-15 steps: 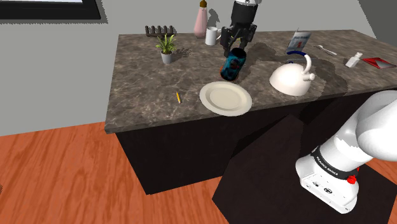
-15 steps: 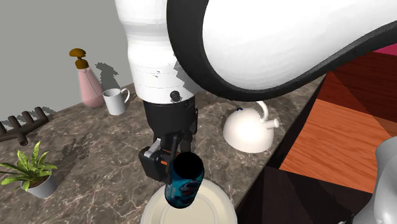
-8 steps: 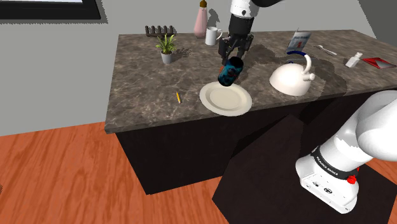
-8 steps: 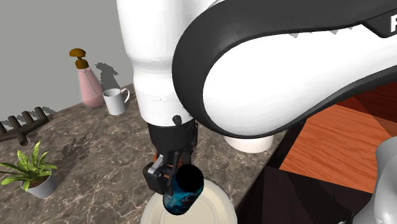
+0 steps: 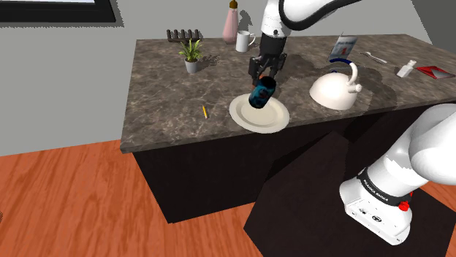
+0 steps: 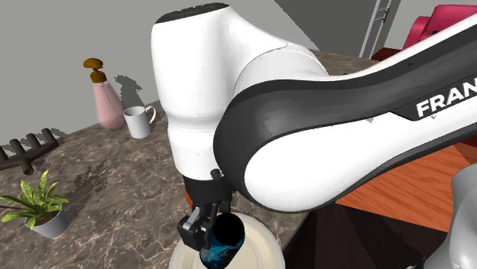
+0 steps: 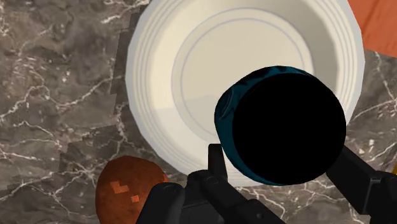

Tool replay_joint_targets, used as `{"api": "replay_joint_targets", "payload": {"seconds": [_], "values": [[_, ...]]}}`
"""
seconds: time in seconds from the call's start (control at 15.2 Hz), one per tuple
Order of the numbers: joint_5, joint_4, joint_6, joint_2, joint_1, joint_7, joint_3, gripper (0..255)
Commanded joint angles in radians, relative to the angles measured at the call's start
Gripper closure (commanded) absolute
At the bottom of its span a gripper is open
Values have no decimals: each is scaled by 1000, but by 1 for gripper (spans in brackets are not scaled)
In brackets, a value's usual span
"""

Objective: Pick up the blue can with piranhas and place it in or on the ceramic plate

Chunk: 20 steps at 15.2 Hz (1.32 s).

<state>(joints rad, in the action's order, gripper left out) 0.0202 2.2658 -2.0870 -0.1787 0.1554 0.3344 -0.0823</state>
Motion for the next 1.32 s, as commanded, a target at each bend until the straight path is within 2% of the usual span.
{"api": "replay_joint_targets", "payload": {"seconds": [0.0, 0.2, 0.66, 0.73, 1.06, 1.25], "values": [[-1, 18, -29, 10, 0, 0, 0, 255], [-2, 41, -69, 26, 0, 0, -1, 255], [-2, 41, -69, 26, 0, 0, -1, 255], [-2, 41, -69, 27, 0, 0, -1, 0], [-2, 41, -69, 26, 0, 0, -1, 0], [1, -23, 35, -13, -1, -2, 1, 0]]}}
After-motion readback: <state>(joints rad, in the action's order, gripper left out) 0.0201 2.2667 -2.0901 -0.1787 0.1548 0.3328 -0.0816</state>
